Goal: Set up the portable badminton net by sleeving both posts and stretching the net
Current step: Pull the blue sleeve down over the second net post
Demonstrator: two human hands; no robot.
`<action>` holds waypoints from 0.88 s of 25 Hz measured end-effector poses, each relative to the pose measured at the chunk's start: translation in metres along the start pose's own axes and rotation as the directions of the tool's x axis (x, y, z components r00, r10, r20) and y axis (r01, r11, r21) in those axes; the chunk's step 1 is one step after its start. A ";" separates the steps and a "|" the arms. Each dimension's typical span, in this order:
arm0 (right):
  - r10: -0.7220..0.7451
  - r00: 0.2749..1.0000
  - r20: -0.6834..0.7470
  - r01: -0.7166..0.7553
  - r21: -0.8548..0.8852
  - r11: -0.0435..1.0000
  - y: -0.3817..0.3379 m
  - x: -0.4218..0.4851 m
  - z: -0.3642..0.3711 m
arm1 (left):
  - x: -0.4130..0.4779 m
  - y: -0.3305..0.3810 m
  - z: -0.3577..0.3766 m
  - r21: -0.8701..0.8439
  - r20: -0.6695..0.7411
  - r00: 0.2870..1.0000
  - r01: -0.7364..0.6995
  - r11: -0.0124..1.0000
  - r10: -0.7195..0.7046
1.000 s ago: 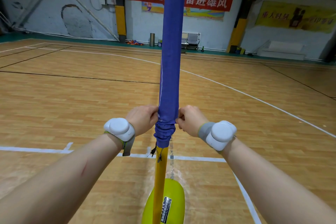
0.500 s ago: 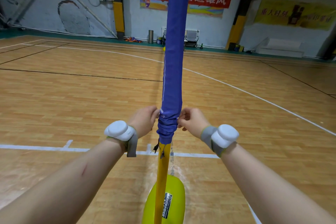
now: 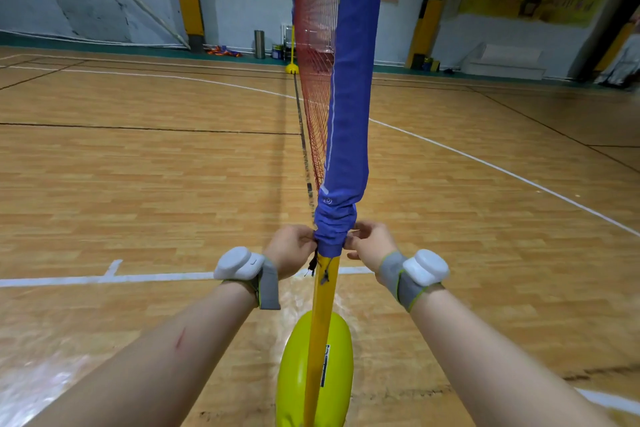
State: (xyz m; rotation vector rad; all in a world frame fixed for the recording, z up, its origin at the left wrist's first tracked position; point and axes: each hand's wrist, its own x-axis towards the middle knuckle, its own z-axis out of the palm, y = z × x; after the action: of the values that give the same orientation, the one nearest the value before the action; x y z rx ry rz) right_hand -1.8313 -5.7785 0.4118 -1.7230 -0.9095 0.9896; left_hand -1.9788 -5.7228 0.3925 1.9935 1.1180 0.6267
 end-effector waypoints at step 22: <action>0.436 0.892 0.121 -0.453 0.199 0.869 0.039 0.022 0.013 | 0.026 -0.018 0.034 -0.256 0.189 0.891 0.449 0.856 -0.412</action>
State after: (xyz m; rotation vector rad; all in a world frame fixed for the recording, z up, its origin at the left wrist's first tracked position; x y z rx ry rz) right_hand -1.8282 -5.7667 0.3666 -1.7455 -0.4208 1.4078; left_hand -1.9503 -5.7069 0.3586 1.4409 1.2597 0.3913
